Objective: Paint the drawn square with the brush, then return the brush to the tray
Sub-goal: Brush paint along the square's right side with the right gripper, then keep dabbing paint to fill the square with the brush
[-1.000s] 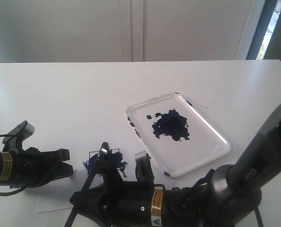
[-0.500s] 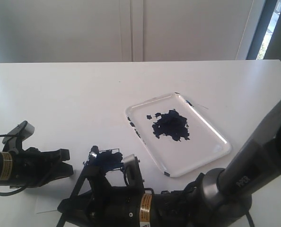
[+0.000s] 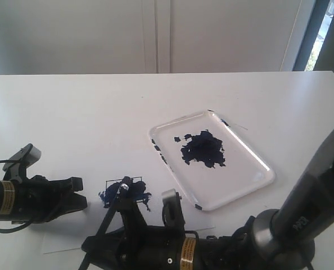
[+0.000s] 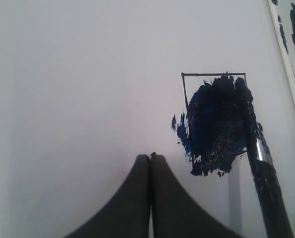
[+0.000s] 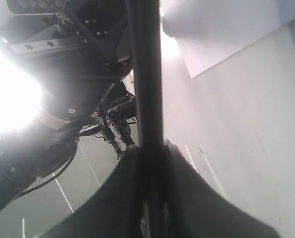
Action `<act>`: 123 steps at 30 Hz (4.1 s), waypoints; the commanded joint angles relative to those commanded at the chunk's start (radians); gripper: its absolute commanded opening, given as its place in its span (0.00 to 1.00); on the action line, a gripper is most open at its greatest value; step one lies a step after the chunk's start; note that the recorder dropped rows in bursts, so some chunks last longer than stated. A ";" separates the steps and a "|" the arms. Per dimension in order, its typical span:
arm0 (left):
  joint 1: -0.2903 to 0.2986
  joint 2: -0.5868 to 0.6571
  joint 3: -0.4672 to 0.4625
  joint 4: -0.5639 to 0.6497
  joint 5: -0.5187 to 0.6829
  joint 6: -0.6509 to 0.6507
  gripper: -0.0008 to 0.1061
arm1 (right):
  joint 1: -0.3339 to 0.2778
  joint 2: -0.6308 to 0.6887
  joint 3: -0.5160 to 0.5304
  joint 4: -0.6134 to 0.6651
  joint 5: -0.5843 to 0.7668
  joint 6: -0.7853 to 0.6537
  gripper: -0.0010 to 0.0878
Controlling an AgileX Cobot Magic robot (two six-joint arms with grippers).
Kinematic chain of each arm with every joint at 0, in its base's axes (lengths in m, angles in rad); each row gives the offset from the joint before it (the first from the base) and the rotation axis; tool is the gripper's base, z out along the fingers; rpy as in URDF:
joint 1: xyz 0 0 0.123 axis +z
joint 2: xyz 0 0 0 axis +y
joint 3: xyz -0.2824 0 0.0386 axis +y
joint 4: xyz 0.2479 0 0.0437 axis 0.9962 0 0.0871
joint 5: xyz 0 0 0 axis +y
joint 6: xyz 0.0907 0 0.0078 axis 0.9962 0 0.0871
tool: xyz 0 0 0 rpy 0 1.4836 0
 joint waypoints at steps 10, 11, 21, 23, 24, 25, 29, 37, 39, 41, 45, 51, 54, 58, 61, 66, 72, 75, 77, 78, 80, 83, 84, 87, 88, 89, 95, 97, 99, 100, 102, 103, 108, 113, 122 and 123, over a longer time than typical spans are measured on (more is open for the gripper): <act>0.000 0.000 0.000 0.000 0.000 0.000 0.01 | -0.002 0.000 0.040 0.009 -0.010 -0.010 0.01; 0.000 0.000 0.000 0.000 0.000 0.000 0.01 | -0.002 0.000 0.038 0.009 -0.010 -0.006 0.01; 0.000 0.000 0.000 -0.005 0.000 0.000 0.01 | 0.064 0.000 0.038 0.007 -0.010 -0.001 0.01; 0.000 0.000 0.000 -0.005 0.000 0.000 0.01 | 0.084 0.000 0.038 0.021 -0.010 -0.001 0.01; 0.000 0.000 0.000 -0.005 0.000 0.000 0.01 | 0.094 0.000 0.038 0.029 -0.010 -0.001 0.01; 0.000 0.000 0.000 -0.005 0.000 0.000 0.01 | 0.102 0.000 0.038 0.043 -0.010 -0.001 0.01; 0.000 0.000 0.000 -0.005 0.000 0.000 0.01 | 0.115 0.000 0.038 0.052 -0.010 -0.001 0.01; 0.000 0.000 0.000 0.005 0.000 0.000 0.01 | 0.115 0.000 0.042 0.066 -0.010 -0.001 0.01; 0.000 0.000 0.000 0.005 0.000 0.000 0.01 | 0.115 0.000 0.045 0.068 -0.010 -0.001 0.01; 0.000 0.000 0.000 0.005 0.000 0.000 0.01 | 0.115 0.000 0.059 0.079 -0.010 -0.001 0.01; 0.000 0.000 0.000 0.005 0.000 0.000 0.01 | 0.115 0.000 0.108 0.124 -0.010 -0.008 0.01; 0.000 0.000 0.000 0.005 0.000 0.000 0.01 | 0.097 0.000 0.122 0.122 -0.010 -0.029 0.01; 0.000 0.000 0.000 0.005 0.000 0.000 0.01 | 0.097 0.000 0.122 0.122 -0.010 -0.029 0.01; 0.000 0.000 0.000 0.005 0.000 0.000 0.01 | 0.097 0.000 0.117 0.122 -0.010 -0.029 0.01; 0.000 0.000 0.000 0.005 0.000 0.000 0.01 | 0.097 0.000 0.081 0.099 -0.010 -0.029 0.01; 0.000 0.000 0.000 0.005 -0.004 0.000 0.01 | 0.097 0.000 -0.009 0.064 -0.010 -0.025 0.01; 0.000 0.000 0.000 0.012 -0.007 -0.004 0.01 | 0.097 0.000 -0.044 0.083 -0.010 -0.025 0.01; 0.000 0.000 0.000 0.014 -0.007 -0.011 0.01 | 0.097 0.000 -0.044 0.091 -0.010 -0.025 0.01; 0.000 0.000 0.000 0.014 -0.007 -0.011 0.01 | 0.097 0.000 -0.047 0.092 -0.010 -0.025 0.01; 0.000 0.000 0.000 0.014 -0.007 -0.011 0.01 | 0.097 0.000 -0.050 0.092 -0.010 -0.025 0.01; 0.000 0.000 0.000 0.015 -0.007 -0.013 0.01 | 0.097 0.002 -0.065 0.082 -0.010 -0.025 0.01; 0.000 0.000 0.000 0.017 -0.007 -0.013 0.01 | 0.097 0.002 -0.109 0.065 -0.002 -0.021 0.01; 0.000 0.000 0.000 0.017 -0.007 -0.013 0.01 | 0.097 0.002 -0.122 0.061 0.010 -0.015 0.01; 0.000 0.000 0.000 0.017 -0.007 -0.013 0.01 | 0.097 0.002 -0.159 0.037 0.063 0.004 0.01; 0.000 0.000 0.000 0.020 -0.007 -0.013 0.01 | 0.097 0.002 -0.162 0.033 0.072 0.004 0.01; 0.000 0.000 0.000 0.022 -0.007 -0.013 0.01 | 0.097 0.002 -0.163 0.033 0.073 0.004 0.01; 0.000 0.000 0.000 0.026 -0.007 -0.013 0.01 | 0.097 0.002 -0.163 0.035 0.088 0.010 0.01; 0.000 0.000 0.000 0.024 -0.007 -0.013 0.01 | 0.097 0.002 -0.163 0.026 0.104 0.010 0.01; 0.000 0.000 0.000 0.024 -0.007 -0.015 0.01 | 0.097 0.002 -0.163 0.021 0.118 0.012 0.01; 0.000 0.000 0.000 0.024 -0.007 -0.015 0.01 | 0.097 0.002 -0.161 0.021 0.121 0.012 0.01; 0.000 0.000 0.000 0.024 -0.007 -0.015 0.01 | 0.097 0.002 -0.161 0.023 0.123 0.020 0.01; 0.000 0.000 0.000 0.024 -0.007 -0.015 0.01 | 0.097 0.002 -0.161 0.023 0.124 0.025 0.01; 0.000 0.000 0.000 0.024 -0.007 -0.015 0.01 | 0.097 0.002 -0.157 0.017 0.159 0.050 0.01; 0.000 0.000 0.000 0.024 -0.007 -0.015 0.01 | 0.097 0.002 -0.157 0.029 0.127 0.084 0.01; 0.000 0.000 0.000 0.034 -0.007 -0.018 0.01 | 0.097 0.002 -0.154 0.096 0.036 0.106 0.01; 0.000 0.000 0.000 0.034 -0.007 -0.018 0.01 | 0.097 0.002 -0.150 0.111 0.031 0.106 0.01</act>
